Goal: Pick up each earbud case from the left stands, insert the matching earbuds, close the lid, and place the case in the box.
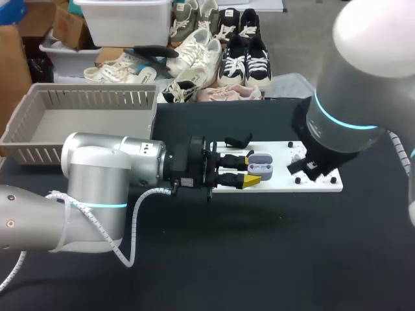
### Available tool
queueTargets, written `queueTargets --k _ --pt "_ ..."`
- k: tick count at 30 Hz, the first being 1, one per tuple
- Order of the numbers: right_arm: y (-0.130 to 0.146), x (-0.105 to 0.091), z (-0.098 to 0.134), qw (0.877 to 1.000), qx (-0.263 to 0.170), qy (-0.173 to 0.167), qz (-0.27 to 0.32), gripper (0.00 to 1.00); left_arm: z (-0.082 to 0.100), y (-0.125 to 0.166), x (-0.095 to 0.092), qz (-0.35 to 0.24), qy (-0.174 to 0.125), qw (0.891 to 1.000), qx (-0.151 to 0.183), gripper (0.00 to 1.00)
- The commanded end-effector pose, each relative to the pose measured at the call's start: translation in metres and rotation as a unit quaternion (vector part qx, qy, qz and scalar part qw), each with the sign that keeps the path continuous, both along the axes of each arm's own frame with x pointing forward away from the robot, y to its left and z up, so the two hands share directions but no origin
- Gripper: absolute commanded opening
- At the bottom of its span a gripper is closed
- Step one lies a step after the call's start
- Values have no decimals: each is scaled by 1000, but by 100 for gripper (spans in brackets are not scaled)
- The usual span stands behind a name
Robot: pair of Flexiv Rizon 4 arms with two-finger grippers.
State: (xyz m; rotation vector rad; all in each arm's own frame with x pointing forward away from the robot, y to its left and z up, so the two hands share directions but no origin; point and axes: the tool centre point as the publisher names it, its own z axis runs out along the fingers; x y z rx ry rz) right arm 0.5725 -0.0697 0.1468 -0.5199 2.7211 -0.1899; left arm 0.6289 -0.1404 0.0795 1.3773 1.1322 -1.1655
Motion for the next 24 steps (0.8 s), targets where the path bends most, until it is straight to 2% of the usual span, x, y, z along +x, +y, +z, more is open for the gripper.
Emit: queueTargets --k 1,3,11,24 --pt "27 12 14 998 -35 31 -52 0 -1 0 1 -1 0 1000 -1 0" --pt "34 19 13 995 -53 50 -75 0 -1 0 1 -1 0 1000 -1 0" --pt "56 22 15 990 -27 90 -100 0 -1 0 1 -1 0 1000 -1 0" --pt "56 22 16 990 -26 92 -101 0 -1 0 1 -1 0 1000 -1 0"
